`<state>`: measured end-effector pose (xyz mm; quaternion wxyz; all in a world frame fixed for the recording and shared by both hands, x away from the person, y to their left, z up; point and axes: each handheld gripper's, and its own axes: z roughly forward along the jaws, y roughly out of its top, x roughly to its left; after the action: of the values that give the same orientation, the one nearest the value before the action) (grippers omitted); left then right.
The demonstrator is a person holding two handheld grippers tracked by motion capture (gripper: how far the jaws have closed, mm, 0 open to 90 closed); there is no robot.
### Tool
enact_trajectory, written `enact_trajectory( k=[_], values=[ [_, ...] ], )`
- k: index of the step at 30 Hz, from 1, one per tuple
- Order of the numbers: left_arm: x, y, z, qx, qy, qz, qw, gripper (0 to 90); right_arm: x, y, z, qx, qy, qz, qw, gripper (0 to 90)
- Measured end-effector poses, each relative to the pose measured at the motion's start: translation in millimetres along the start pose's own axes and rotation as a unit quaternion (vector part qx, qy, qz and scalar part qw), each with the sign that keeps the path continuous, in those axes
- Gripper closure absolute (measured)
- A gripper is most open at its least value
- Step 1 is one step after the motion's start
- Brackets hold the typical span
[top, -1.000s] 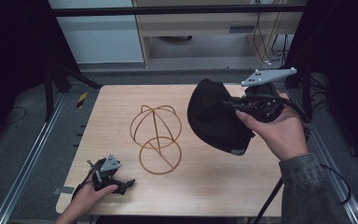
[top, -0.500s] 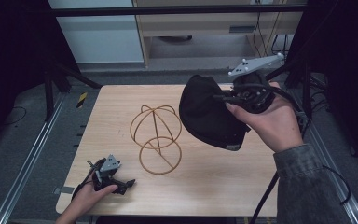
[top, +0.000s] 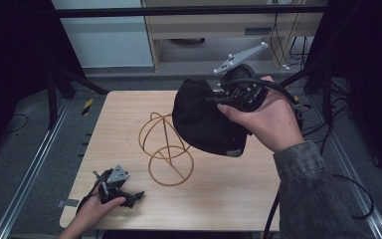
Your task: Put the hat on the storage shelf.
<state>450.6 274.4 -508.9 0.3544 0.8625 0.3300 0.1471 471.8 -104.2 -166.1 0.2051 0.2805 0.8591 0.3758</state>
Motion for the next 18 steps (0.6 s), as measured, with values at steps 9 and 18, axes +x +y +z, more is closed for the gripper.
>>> enact_trajectory(
  k=[9,18],
  values=[
    [-0.1,0.0,0.1,0.000,0.000,0.000,1.0000,0.0,6.7,7.7,-0.6,-0.018,0.014,-0.004,0.9997,78.2],
    [-0.1,0.0,0.1,0.000,0.000,0.000,1.0000,0.0,15.6,17.3,11.2,-0.024,0.030,-0.013,0.9992,78.2]
  ],
)
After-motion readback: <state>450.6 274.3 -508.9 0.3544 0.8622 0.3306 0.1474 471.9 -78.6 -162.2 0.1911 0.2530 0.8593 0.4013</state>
